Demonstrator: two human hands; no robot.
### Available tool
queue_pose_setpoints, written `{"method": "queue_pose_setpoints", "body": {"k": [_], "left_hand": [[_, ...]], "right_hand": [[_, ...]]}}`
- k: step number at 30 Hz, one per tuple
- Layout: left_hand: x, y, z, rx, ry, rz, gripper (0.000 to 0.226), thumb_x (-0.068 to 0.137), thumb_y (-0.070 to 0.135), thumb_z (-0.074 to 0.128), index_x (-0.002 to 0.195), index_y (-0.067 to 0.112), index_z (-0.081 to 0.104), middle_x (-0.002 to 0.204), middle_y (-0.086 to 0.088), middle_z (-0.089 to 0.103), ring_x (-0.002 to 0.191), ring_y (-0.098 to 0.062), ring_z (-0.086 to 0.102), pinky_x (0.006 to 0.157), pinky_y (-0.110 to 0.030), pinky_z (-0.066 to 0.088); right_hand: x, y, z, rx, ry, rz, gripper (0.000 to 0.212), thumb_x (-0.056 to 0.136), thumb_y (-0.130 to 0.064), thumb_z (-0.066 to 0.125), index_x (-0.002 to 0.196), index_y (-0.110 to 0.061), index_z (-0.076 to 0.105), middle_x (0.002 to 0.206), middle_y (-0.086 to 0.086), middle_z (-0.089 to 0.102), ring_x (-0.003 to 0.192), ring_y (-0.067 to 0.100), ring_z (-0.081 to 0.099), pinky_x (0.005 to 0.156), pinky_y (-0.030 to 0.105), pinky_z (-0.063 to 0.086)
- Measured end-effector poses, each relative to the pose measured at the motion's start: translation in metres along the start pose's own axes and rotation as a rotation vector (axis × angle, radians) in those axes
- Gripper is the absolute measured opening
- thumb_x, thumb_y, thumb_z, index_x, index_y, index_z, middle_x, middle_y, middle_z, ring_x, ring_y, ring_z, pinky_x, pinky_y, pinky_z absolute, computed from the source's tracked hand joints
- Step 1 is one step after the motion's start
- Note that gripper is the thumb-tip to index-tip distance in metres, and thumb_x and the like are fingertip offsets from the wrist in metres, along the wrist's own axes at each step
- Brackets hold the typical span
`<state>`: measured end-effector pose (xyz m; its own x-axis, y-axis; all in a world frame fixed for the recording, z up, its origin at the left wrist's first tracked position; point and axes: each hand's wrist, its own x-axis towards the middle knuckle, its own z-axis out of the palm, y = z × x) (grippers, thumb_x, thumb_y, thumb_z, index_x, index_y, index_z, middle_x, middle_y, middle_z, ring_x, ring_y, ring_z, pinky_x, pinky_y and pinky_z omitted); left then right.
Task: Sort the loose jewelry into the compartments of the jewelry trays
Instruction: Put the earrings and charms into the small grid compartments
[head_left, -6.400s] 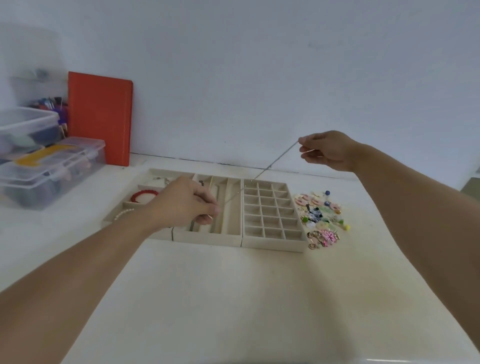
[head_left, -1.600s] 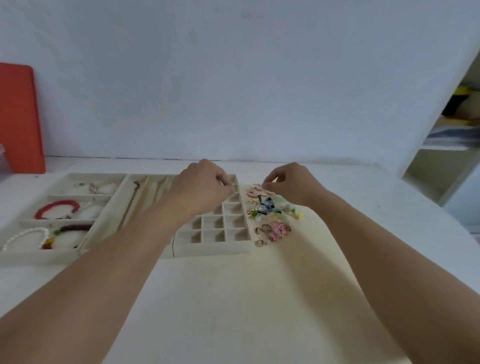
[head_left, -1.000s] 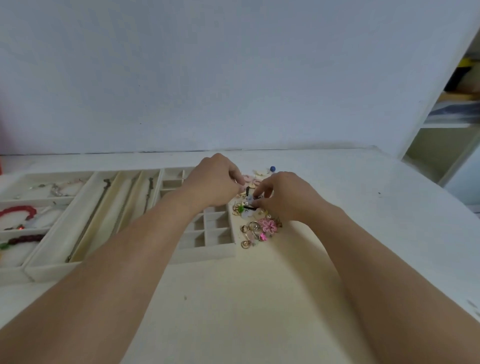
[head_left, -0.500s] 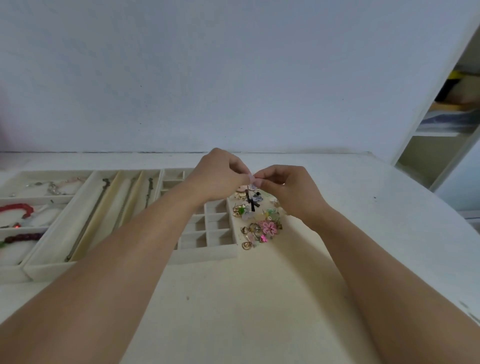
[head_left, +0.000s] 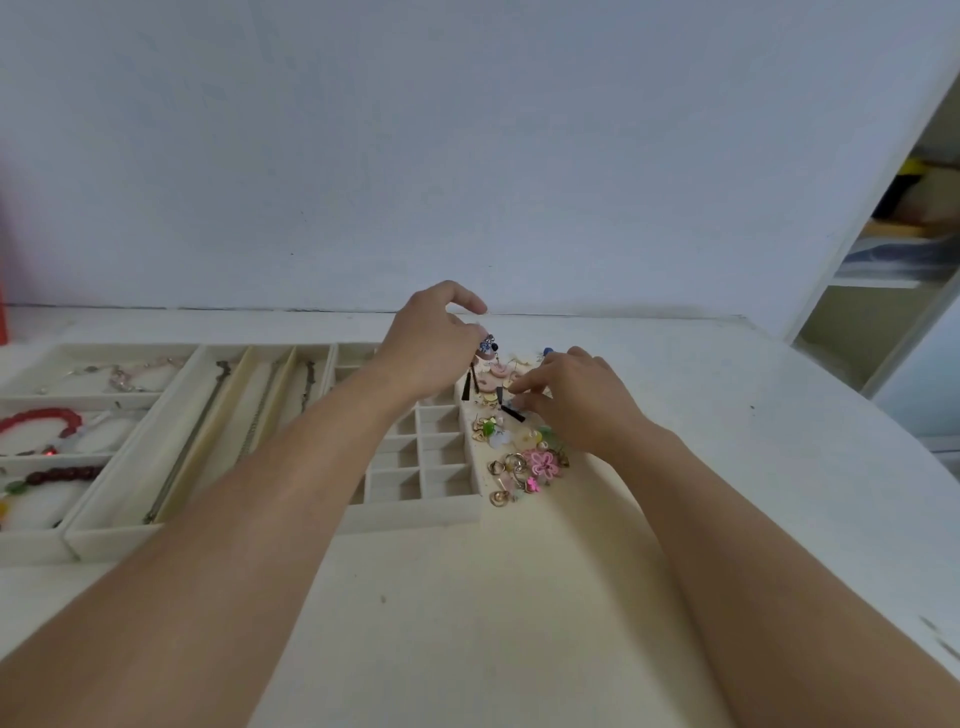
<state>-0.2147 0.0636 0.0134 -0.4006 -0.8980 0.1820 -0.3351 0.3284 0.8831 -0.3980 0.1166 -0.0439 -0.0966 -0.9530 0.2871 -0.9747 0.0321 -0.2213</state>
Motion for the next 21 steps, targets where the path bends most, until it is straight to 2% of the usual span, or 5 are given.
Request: {"method": "queue_pose_setpoints", "body": {"k": [6,10,13,18,21], "left_hand": [[-0.002,0.002,-0.001,0.06,-0.07,0.014,0.037,0.095,0.003,0.046,0.085,0.023,0.076,0.093,-0.001,0.074,0.08,-0.026,0.065,0.079,-0.038,0.054],[-0.001,0.003,-0.001,0.088,-0.094,0.018,0.04,0.095,0.001,0.043,0.089,0.022,0.077,0.098,-0.001,0.073,0.078,-0.025,0.058,0.079,-0.041,0.055],[-0.002,0.002,0.0,0.109,-0.13,0.011,0.042,0.092,0.0,0.043,0.088,0.023,0.078,0.097,0.001,0.074,0.078,-0.025,0.057,0.069,-0.034,0.048],[-0.003,0.001,0.001,0.128,-0.126,0.005,0.036,0.089,0.005,0.054,0.078,0.028,0.079,0.097,0.007,0.075,0.086,-0.005,0.064,0.068,-0.017,0.045],[-0.001,-0.001,0.002,0.113,-0.125,0.018,0.017,0.089,0.017,0.067,0.083,0.026,0.08,0.093,0.009,0.076,0.087,0.0,0.066,0.068,-0.016,0.046]], "right_hand": [[0.0,0.0,-0.003,-0.048,-0.109,0.007,0.018,0.097,-0.044,0.061,0.11,-0.036,0.071,0.101,-0.006,0.062,0.106,0.017,0.046,0.084,0.031,0.032],[0.002,0.001,-0.006,-0.039,-0.171,0.026,0.017,0.095,-0.043,0.063,0.105,-0.029,0.066,0.105,-0.006,0.06,0.107,0.016,0.045,0.089,0.033,0.038],[0.0,0.002,-0.007,0.06,-0.17,0.056,0.013,0.093,-0.035,0.069,0.095,-0.023,0.065,0.098,-0.007,0.063,0.102,0.016,0.05,0.088,0.035,0.044],[-0.009,0.002,-0.014,0.499,-0.008,0.144,0.014,0.089,-0.037,0.076,0.085,-0.024,0.07,0.085,-0.007,0.071,0.065,-0.003,0.055,0.061,0.015,0.041],[-0.016,-0.006,-0.026,0.894,0.057,0.157,0.014,0.085,-0.033,0.081,0.083,-0.021,0.075,0.081,-0.004,0.076,0.07,0.003,0.066,0.064,0.013,0.049]]}}
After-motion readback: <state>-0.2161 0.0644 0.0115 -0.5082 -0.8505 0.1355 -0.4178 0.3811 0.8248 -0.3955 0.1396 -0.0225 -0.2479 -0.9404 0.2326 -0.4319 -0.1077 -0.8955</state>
